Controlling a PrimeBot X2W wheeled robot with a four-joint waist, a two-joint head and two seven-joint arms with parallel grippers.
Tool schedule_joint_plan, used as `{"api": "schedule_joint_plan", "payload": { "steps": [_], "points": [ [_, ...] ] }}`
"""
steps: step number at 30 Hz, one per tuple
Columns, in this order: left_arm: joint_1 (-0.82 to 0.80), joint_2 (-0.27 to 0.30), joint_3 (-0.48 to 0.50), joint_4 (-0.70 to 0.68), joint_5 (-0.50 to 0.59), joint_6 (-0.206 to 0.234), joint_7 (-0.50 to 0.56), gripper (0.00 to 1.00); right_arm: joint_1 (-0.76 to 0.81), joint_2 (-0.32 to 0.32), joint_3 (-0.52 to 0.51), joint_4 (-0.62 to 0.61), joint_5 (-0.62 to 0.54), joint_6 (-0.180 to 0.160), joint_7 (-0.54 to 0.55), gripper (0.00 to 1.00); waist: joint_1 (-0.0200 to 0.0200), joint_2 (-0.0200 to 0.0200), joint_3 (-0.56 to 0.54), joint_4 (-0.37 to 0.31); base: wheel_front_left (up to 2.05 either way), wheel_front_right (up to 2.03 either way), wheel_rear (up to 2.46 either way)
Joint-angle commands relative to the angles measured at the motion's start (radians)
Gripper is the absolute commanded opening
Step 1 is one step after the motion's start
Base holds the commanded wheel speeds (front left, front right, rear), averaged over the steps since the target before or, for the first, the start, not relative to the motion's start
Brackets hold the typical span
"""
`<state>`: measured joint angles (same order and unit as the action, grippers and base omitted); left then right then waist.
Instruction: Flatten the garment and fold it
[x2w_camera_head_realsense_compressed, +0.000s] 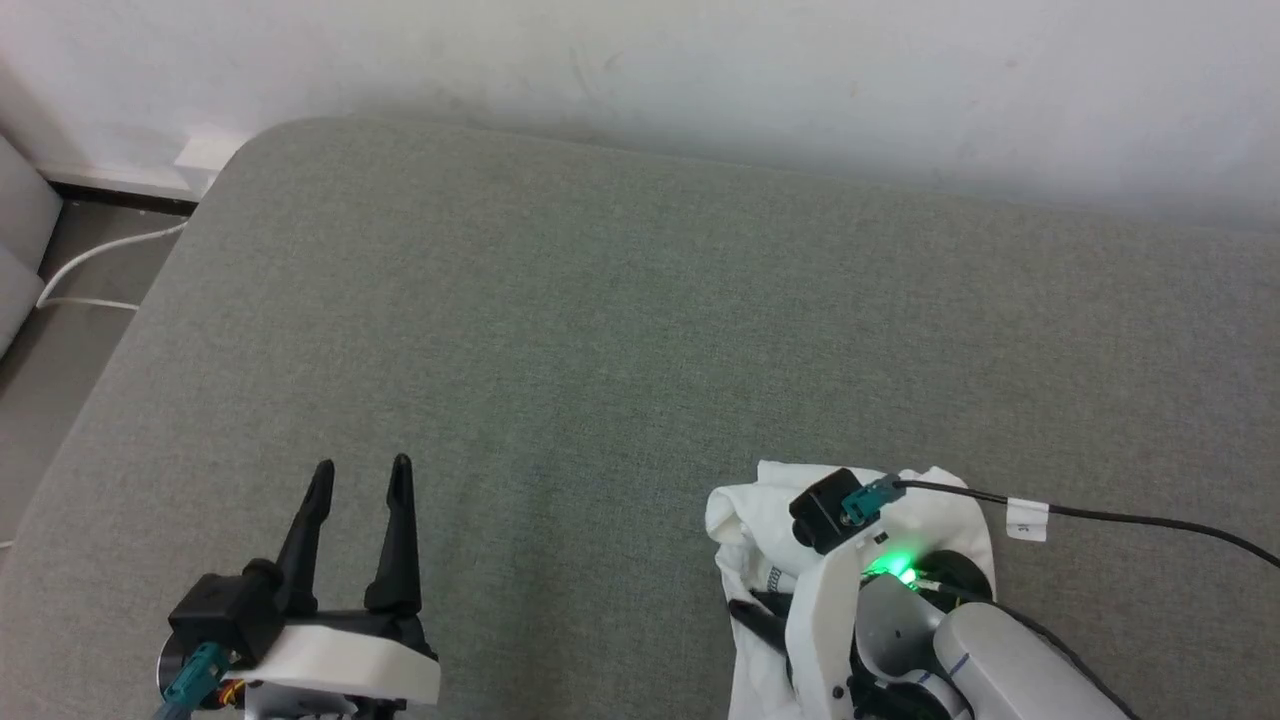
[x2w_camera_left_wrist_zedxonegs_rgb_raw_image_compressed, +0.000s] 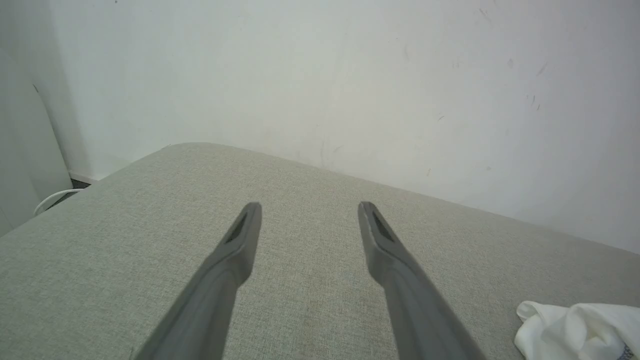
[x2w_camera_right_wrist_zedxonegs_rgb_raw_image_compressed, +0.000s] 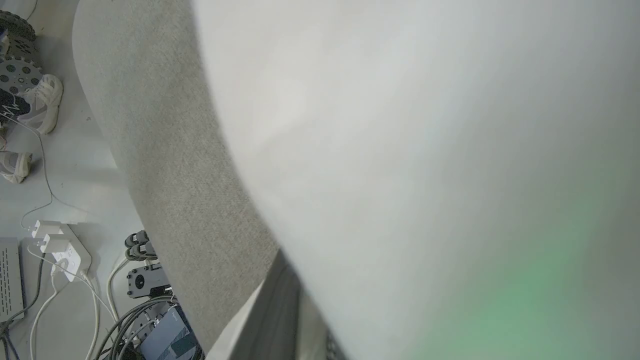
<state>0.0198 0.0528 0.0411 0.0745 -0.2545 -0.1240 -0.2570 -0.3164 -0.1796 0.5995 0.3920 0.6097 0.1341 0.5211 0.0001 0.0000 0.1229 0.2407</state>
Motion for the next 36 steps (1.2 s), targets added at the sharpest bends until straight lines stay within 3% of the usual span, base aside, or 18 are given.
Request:
{"api": "schedule_joint_plan", "payload": {
  "steps": [1, 6, 11, 20, 23, 27, 30, 35, 36],
  "points": [
    [-0.011, -0.003, 0.002, 0.007, -0.003, -0.007, -0.005, 1.0, -0.005, -0.012, 0.01, 0.024, 0.012, -0.003, -0.021, 1.0, -0.0001, 0.0, -0.011, -0.007, 0.0, 0.0, 0.0],
    [-0.004, 0.0, 0.009, 0.015, 0.008, -0.007, -0.005, 1.0, -0.022, -0.047, 0.055, -0.021, 0.034, -0.003, -0.101, 1.0, -0.0001, 0.0, -0.059, -0.032, 0.0, 0.0, 0.0],
    [0.018, 0.008, 0.019, 0.012, 0.014, -0.007, -0.005, 1.0, -0.031, -0.11, 0.035, -0.138, 0.038, -0.003, -0.131, 1.0, -0.0001, 0.0, -0.117, -0.074, 0.0, 0.0, 0.0],
    [0.041, 0.005, 0.019, -0.039, 0.022, -0.007, -0.005, 1.0, 0.007, -0.227, -0.215, -0.374, -0.105, -0.003, -0.263, 1.0, -0.0001, 0.0, -0.141, -0.144, 0.0, 0.0, 0.0],
    [0.036, 0.004, 0.015, -0.056, 0.025, -0.007, -0.005, 1.0, 0.046, -0.265, -0.327, -0.407, -0.246, -0.003, -0.356, 1.0, -0.0001, 0.0, -0.128, -0.155, 0.0, 0.0, 0.0],
    [0.031, 0.002, 0.021, -0.08, 0.025, -0.007, -0.005, 1.0, 0.14, -0.205, -0.497, -0.44, -0.382, -0.003, -0.48, 1.0, -0.0001, 0.0, -0.108, -0.164, 0.0, 0.0, 0.0],
    [0.032, 0.001, 0.023, -0.094, 0.027, -0.007, -0.005, 1.0, 0.216, -0.12, -0.604, -0.475, -0.445, -0.003, -0.569, 1.0, -0.0001, 0.0, -0.093, -0.166, 0.0, 0.0, 0.0],
    [0.042, 0.0, 0.01, -0.115, 0.081, -0.007, -0.005, 1.0, 0.333, 0.017, -0.68, -0.536, -0.481, -0.003, -0.669, 1.0, -0.0001, 0.0, -0.077, -0.161, 0.0, 0.0, 0.0],
    [0.042, 0.0, 0.01, -0.115, 0.081, -0.007, -0.005, 1.0, 0.333, 0.017, -0.68, -0.536, -0.481, -0.003, -0.669, 1.0, -0.0001, 0.0, -0.077, -0.161, 0.0, 0.0, 0.0]
  ]
}}
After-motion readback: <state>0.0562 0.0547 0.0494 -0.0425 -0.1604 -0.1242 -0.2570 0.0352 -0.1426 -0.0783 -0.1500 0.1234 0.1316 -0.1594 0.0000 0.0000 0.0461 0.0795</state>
